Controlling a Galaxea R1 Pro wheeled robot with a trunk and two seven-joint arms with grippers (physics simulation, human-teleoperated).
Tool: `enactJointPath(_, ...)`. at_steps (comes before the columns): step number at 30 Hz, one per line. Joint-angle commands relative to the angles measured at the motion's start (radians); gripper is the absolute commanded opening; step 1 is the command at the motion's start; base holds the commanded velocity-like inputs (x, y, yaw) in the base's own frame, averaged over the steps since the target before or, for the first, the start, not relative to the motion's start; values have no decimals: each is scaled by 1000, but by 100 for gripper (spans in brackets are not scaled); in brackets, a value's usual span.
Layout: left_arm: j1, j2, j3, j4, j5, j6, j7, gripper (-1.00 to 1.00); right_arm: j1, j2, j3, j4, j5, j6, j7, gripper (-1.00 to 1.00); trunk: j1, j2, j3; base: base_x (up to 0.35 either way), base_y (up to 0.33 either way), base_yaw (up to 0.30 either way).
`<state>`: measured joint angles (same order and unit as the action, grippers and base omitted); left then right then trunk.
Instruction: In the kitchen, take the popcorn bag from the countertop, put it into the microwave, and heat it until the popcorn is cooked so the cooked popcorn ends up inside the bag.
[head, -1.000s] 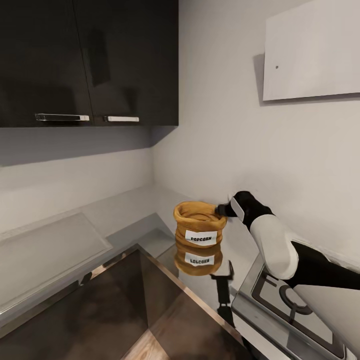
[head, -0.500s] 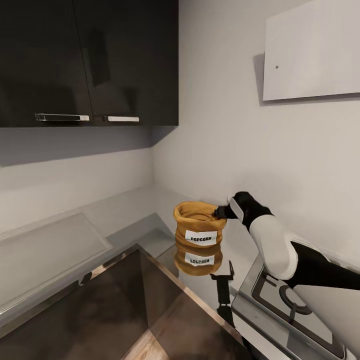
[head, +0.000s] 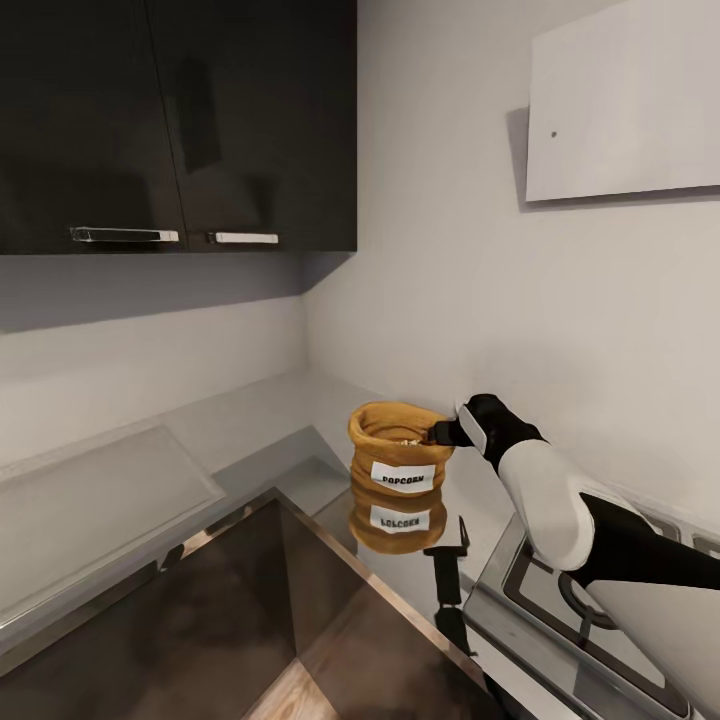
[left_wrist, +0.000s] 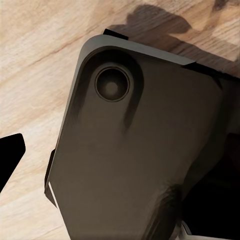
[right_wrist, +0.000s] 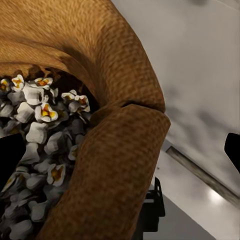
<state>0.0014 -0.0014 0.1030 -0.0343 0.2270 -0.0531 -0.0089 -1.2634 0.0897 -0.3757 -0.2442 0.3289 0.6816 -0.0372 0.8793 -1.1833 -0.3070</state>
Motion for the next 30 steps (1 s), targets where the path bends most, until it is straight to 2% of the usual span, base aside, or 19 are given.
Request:
enactJointPath(1, 0, 0, 7, -1, 0, -1, -1, 100, -1, 2, -8, -2, 7, 4, -1, 100, 0, -1, -1, 0, 0, 0)
enactJointPath(16, 0, 0, 7, -1, 0, -1, -1, 100, -1, -1, -11, -10, 9, 23, 4, 100, 0, -1, -1, 0, 0, 0)
enactJointPath(17, 0, 0, 7, -1, 0, -1, 0, 100, -1, -1, -11, -11, 9, 23, 4, -100, 0, -1, -1, 0, 0, 0)
enactJointPath(27, 0, 0, 7, -1, 0, -1, -1, 100, -1, -1, -11, -14, 12, 25, 4, -100, 0, -1, -1, 0, 0, 0)
enactJointPath(30, 0, 0, 7, -1, 0, -1, 0, 100, -1, -1, -11, -23, 12, 70, 4, -100, 0, -1, -1, 0, 0, 0)
